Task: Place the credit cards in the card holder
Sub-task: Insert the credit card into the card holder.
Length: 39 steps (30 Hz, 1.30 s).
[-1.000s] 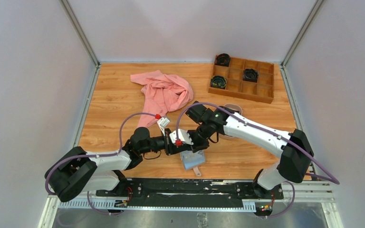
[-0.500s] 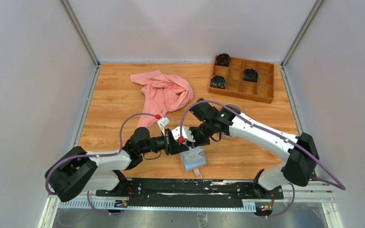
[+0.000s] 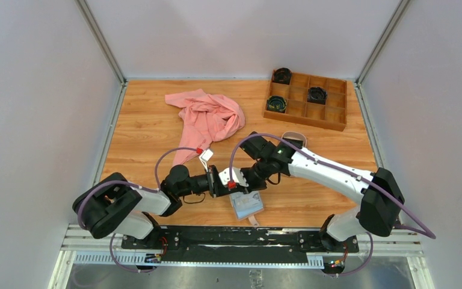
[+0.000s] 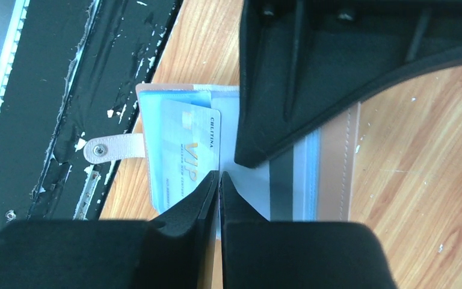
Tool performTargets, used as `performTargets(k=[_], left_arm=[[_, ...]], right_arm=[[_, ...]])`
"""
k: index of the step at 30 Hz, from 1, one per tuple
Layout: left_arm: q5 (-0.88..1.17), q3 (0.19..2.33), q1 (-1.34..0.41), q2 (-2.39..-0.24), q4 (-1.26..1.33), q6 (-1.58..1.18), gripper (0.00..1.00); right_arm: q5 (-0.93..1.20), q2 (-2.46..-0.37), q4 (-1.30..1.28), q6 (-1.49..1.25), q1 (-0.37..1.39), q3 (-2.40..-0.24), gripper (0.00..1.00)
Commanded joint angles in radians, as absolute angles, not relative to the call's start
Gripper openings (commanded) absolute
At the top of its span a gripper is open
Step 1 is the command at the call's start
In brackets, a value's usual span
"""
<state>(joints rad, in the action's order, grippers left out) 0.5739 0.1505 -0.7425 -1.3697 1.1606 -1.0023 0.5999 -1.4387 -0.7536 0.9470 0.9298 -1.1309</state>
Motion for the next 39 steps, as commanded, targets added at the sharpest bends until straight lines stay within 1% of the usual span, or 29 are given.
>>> performTargets(k=[1,16,21,26,33,39], left_arm=[[0.608,0.152,-0.744,-1.42,1.407,-1.082,0.0],[0.606,0.169,-0.744,-1.447,1.378,-1.056,0.0],[0.596,0.162,-0.744,-1.445,1.356,-1.043,0.0],[0.575,0.148,-0.744,-1.443,1.339,-1.027,0.0],[0.548,0.138,-0.744,-1.42,1.304,-1.009,0.0],[0.54,0.14,-0.744,-1.371,1.237,-0.994,0.0]], right_arm=[[0.62,-1.45,-0.744,0.982,0.958,-1.109,0.07],[0.69,-1.466,-0.829,1.031,0.971,-1.132,0.08],[0.751,-1.427,-0.87,1.026,0.958,-1.163,0.12],[0.815,-1.385,-0.914,1.058,0.91,-1.167,0.17],[0.878,-1.345,-0.92,1.082,0.835,-1.143,0.2],[0.903,-1.334,-0.92,1.123,0.822,-1.119,0.24]])
